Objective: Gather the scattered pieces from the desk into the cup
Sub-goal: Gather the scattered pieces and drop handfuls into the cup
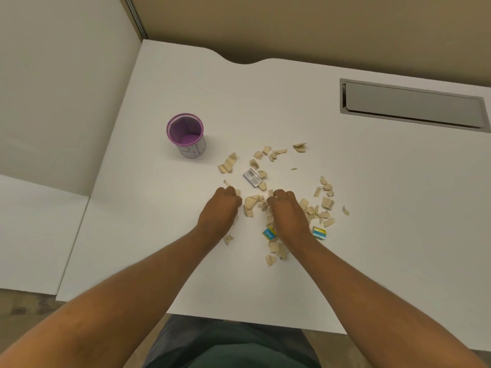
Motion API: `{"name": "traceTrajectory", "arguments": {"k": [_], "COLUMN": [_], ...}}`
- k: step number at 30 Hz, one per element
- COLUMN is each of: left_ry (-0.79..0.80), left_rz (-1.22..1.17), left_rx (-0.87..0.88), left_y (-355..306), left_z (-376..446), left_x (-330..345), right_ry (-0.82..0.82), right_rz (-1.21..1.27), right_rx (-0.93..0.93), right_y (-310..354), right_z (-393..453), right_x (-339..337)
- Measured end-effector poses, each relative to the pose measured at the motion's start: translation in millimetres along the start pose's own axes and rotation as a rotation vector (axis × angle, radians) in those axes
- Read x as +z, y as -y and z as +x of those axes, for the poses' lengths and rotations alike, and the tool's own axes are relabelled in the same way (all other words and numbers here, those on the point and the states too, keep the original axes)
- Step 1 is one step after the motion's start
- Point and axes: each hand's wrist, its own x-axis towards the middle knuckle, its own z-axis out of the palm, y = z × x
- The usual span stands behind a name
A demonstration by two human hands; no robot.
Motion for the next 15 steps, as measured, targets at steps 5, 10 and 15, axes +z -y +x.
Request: {"name": "traceTrajectory", "arguments": {"k": [5,10,15], "left_ry": [-0.094,-0.353,-0.605], "left_rz": [-0.35,-0.663,-0.687], "left_rx": [-0.183,-0.353,-0.482], "left_y": [8,23,74], "left_z": [1,-2,27], "left_x": [-16,-69,-138], "right_ry": [0.02,0.027,0.014], "right_rz": [-0.04,-0.005,0.009], "right_rx": [-0.008,-0.018,-0.034], "right_y": [-1,-7,-13], "right_z": [0,3,4], "right_x": [-5,-5,-2]}}
